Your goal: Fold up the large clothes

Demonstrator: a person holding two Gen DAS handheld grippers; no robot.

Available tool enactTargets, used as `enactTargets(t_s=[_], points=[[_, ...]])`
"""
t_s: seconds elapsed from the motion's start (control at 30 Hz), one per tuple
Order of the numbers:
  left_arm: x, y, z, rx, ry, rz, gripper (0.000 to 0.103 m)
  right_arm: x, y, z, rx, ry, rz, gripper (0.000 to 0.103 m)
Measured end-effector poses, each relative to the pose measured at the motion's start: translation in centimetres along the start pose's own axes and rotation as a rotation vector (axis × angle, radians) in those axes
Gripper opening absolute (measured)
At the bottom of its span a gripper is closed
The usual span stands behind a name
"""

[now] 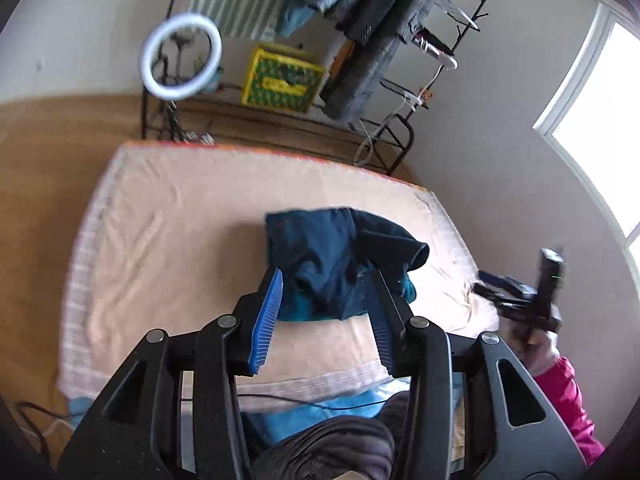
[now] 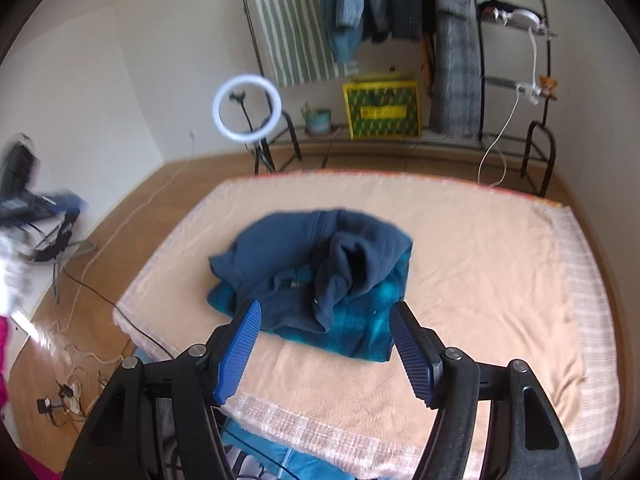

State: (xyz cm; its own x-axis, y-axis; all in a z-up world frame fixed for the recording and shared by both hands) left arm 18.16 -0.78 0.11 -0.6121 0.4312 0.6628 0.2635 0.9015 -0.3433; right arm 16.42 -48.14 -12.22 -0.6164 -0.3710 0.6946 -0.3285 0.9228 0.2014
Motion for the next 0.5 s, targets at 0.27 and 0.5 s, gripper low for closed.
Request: enactTargets(t_s=[0.27, 0.5], points=[[6.5, 0.1, -0.7, 0.015, -0.076, -0.042, 0.043, -5.2, -1.1, -0.3, -0.045, 0.045, -0.054, 0.069], [-6.5, 2.3, 2.9, 0.099, 0.055, 0.061, 0.049, -9.0, -1.8, 1.0, -0.110, 0.098, -0.077, 0.069]])
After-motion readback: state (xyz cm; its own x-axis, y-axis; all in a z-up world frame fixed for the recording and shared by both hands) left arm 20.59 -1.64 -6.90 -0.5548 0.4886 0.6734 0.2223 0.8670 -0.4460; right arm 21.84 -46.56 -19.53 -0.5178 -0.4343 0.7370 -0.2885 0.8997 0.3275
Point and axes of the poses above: each gripper's, at about its wrist camera, not at the fingertips, and x roughly against the way its jaws point, y to its left, z to its underside, the point moved 3 cm from there along -x, roughly the way its jaws point, and after that the axes turned 1 degree about -x, right-handed, at the moved point
